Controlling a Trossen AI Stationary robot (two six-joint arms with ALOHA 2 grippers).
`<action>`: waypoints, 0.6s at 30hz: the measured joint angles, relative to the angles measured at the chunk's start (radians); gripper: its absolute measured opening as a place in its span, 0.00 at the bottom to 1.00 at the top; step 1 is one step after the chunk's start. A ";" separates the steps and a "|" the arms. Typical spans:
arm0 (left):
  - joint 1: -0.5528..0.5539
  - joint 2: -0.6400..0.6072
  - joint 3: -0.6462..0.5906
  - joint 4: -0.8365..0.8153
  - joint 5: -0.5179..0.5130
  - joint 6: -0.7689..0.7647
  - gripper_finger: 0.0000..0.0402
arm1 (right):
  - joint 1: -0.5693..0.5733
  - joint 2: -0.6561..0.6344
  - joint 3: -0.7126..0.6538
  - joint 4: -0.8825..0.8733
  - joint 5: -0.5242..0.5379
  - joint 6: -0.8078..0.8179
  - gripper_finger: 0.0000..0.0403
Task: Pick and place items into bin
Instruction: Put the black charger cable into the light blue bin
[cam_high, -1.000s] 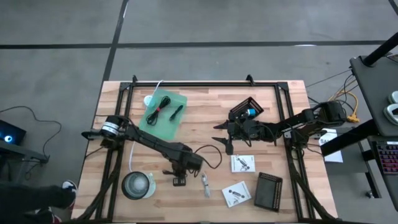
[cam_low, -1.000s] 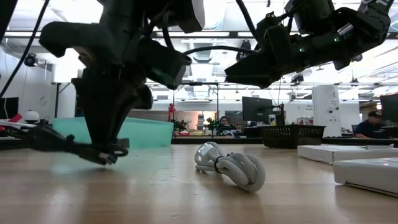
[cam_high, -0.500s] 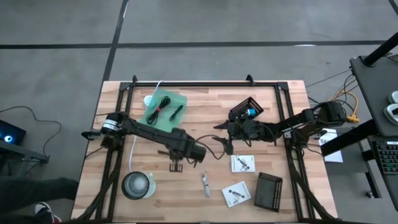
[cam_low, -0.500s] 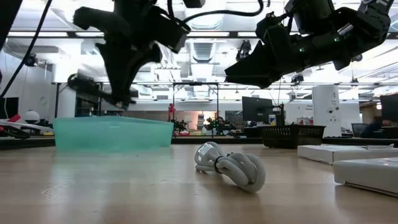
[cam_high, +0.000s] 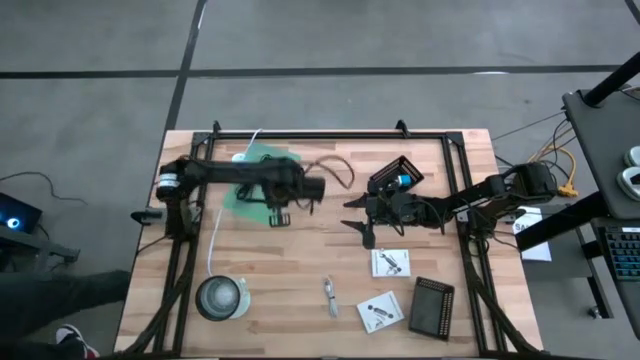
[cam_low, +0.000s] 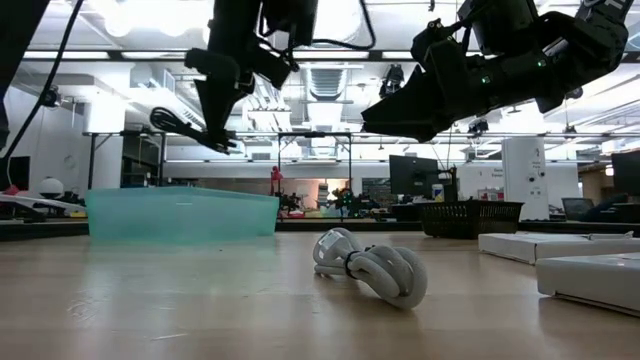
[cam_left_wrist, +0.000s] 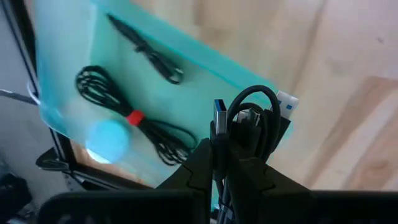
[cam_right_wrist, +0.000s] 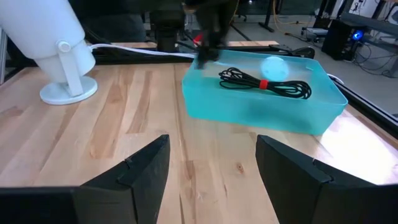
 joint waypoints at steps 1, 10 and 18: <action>0.028 -0.008 -0.002 0.006 -0.001 0.012 0.04 | 0.000 0.000 0.000 0.000 0.000 0.000 0.56; 0.278 -0.030 -0.005 0.133 0.014 0.016 0.04 | 0.000 0.000 0.000 -0.014 0.000 0.003 0.56; 0.413 0.010 -0.007 0.147 0.034 -0.199 0.04 | 0.000 0.000 0.000 -0.027 0.000 0.024 0.56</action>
